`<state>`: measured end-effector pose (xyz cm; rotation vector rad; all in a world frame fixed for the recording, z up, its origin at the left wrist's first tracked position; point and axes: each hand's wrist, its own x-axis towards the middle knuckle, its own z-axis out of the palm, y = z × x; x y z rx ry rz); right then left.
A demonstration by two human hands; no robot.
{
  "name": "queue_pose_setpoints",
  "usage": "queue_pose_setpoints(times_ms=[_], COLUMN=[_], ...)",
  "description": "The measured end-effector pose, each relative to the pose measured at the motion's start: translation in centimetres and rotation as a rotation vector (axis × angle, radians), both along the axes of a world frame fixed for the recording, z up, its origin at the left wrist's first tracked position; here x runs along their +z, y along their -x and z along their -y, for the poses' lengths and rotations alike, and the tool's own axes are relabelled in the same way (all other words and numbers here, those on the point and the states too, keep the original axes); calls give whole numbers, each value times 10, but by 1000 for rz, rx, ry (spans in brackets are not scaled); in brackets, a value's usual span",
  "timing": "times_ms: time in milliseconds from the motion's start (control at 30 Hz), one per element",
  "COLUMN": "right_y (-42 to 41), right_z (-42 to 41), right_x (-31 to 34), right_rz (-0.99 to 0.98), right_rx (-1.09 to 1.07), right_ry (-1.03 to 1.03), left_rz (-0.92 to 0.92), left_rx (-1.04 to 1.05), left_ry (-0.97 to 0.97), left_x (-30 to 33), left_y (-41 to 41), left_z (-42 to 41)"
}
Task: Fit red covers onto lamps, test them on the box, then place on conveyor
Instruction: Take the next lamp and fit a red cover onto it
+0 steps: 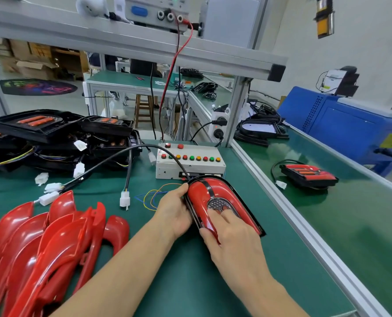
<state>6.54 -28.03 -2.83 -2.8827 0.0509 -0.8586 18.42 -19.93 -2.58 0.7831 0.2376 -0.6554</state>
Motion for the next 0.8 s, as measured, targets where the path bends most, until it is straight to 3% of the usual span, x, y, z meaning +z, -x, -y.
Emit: queue_pose_setpoints(times_ms=[467, 800], right_y=[5, 12], right_z=[4, 2], right_x=[-10, -15], right_rz=[52, 101], right_rx=[-3, -21], right_ry=[-58, 37], left_rz=[83, 150], left_rx=[24, 53], left_ry=[3, 19], left_x=[0, 1], left_y=[10, 14], left_z=[0, 2])
